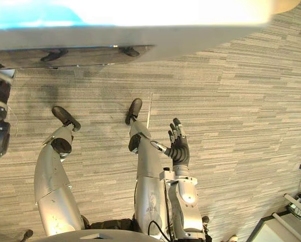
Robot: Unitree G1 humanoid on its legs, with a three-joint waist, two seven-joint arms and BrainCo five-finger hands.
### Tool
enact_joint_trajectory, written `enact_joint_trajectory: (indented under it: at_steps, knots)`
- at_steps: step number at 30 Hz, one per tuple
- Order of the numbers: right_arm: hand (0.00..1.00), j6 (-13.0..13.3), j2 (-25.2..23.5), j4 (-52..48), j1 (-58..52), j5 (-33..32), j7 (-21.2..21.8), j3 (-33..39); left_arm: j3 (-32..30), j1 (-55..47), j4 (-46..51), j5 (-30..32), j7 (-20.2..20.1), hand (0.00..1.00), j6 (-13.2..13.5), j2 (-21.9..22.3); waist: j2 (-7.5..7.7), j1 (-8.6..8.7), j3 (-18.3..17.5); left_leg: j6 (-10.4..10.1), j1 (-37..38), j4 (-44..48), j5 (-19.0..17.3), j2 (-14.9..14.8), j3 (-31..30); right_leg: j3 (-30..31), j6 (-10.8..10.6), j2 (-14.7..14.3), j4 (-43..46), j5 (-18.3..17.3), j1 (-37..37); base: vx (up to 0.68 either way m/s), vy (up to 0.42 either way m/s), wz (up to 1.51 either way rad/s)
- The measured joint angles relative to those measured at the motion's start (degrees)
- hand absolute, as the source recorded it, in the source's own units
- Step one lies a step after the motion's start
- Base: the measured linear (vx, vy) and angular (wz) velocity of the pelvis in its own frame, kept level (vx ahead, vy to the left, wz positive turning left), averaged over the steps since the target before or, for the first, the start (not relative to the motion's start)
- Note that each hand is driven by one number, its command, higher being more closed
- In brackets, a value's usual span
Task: Pick up the laundry basket with both hands and put the clothes into the washing machine.
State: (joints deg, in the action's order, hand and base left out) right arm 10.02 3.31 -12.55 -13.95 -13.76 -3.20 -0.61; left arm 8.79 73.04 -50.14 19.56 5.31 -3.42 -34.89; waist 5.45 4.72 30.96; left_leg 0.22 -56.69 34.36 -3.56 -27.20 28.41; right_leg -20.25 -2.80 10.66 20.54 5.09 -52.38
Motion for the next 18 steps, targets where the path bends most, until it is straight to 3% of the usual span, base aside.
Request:
enact_joint_trajectory:
  at_steps: [9, 11, 14, 16, 18]
  knots:
    - [0.0, -1.19, 0.07, 0.0, -2.96, 0.76, 2.64, -1.55, -22.03, -19.3, 2.31, -0.19, -0.72, 0.0, -0.08, 0.77, 0.05, 0.03, -0.11, -1.23, 6.58, -0.37, -0.31, -1.5, -0.01, -0.75, 0.1, -1.61, -1.06, -0.88, 6.77, 0.04, -0.008, -0.05]
    - [0.0, -1.8, 0.28, 0.19, -4.28, 3.12, 3.55, -1.76, -29.11, -28.25, 2.29, 0.15, -0.49, 0.0, -0.37, 3.25, 0.04, -0.5, -2.05, -1.85, 8.86, -0.66, -0.66, -1.74, 0.16, -0.74, 0.2, -1.94, -0.96, -1.79, 8.62, 0.05, -0.009, -0.03]
    - [0.0, -1.77, 0.91, 0.82, -5.12, 5.15, 3.95, -2.78, -34.01, -37.16, 2.12, 0.14, 0.22, 0.0, -0.05, 8.19, 0.25, -1.08, -6.36, -2.23, 10.33, -1.19, -0.66, -1.62, 0.1, -0.82, 0.17, -1.94, -0.44, -2.83, 9.84, 0.06, 0.001, 0.04]
    - [0.0, -1.74, 0.96, 2.31, -5.02, 5.2, 4.0, -3.55, -35.42, -40.84, 2.12, -1.55, 0.51, 0.0, -0.02, 10.85, 0.44, -1.66, -6.53, -2.34, 13.17, -1.28, -0.73, -1.33, -0.08, -0.95, 0.02, -1.52, 0.8, -4.03, 12.34, 0.07, 0.023, 0.14]
    - [0.0, -1.84, 1.04, 5.02, -5.01, 5.43, 4.02, -4.24, -36.26, -46.66, 2.11, -3.69, 1.09, 0.0, 0.06, 13.79, 0.69, -1.92, -9.13, -2.67, 15.21, -1.22, -0.95, -0.75, -0.3, -0.98, -0.02, -0.77, 2.9, -5.67, 13.66, 0.03, 0.026, 0.14]
